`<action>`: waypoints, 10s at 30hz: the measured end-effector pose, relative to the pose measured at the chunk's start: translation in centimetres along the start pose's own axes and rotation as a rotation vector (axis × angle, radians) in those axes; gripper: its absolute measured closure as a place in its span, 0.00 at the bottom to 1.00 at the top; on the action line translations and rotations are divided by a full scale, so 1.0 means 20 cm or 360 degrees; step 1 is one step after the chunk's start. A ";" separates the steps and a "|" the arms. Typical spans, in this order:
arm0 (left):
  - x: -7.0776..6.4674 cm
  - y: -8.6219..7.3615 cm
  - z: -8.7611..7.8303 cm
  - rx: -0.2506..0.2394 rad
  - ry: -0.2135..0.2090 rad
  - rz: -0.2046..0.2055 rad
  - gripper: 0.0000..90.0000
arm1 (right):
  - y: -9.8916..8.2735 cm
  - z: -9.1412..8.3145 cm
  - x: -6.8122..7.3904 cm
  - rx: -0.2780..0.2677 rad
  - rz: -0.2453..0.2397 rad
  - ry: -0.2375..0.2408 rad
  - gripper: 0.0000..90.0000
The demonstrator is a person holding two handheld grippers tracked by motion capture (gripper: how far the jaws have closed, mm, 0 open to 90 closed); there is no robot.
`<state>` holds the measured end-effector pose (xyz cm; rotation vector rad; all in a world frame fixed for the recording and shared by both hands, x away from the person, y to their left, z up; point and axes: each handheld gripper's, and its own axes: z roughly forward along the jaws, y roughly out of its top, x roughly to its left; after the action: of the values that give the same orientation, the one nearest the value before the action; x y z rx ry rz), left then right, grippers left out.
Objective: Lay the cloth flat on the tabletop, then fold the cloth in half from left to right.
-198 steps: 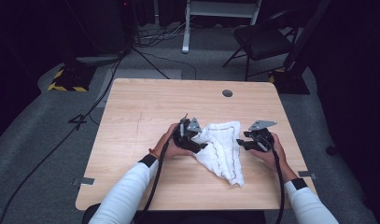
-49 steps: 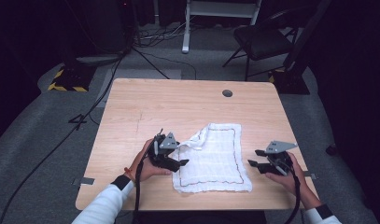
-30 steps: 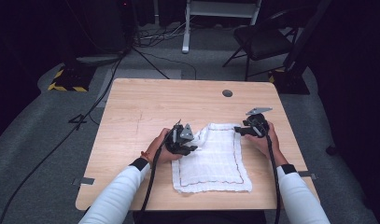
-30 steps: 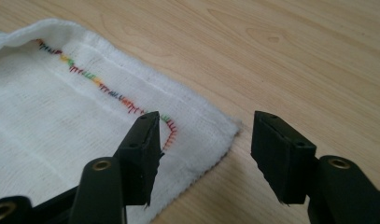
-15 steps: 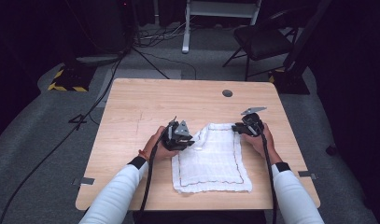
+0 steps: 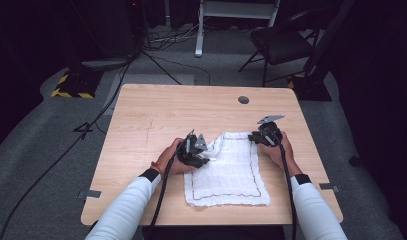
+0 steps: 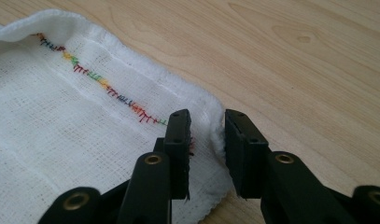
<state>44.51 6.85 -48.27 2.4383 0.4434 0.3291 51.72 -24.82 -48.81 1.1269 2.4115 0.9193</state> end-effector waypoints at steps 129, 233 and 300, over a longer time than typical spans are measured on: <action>0.64 -0.03 0.17 -0.0107 0.0388 -0.0877 0.40 | 0.06 0.06 1.16 -0.0144 -0.0827 0.0579 0.96; 0.40 0.70 0.38 -0.0239 0.0236 -0.0476 0.96 | -0.27 -0.56 0.52 -0.0343 -0.0417 0.0166 0.96; -0.29 0.09 0.05 0.0043 -0.0070 -0.0119 0.33 | -0.34 -0.33 0.45 0.0017 -0.0368 0.0273 0.51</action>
<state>40.00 2.76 -48.71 2.4428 0.5212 0.2388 38.64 -23.87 -48.62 0.7782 2.6174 0.9603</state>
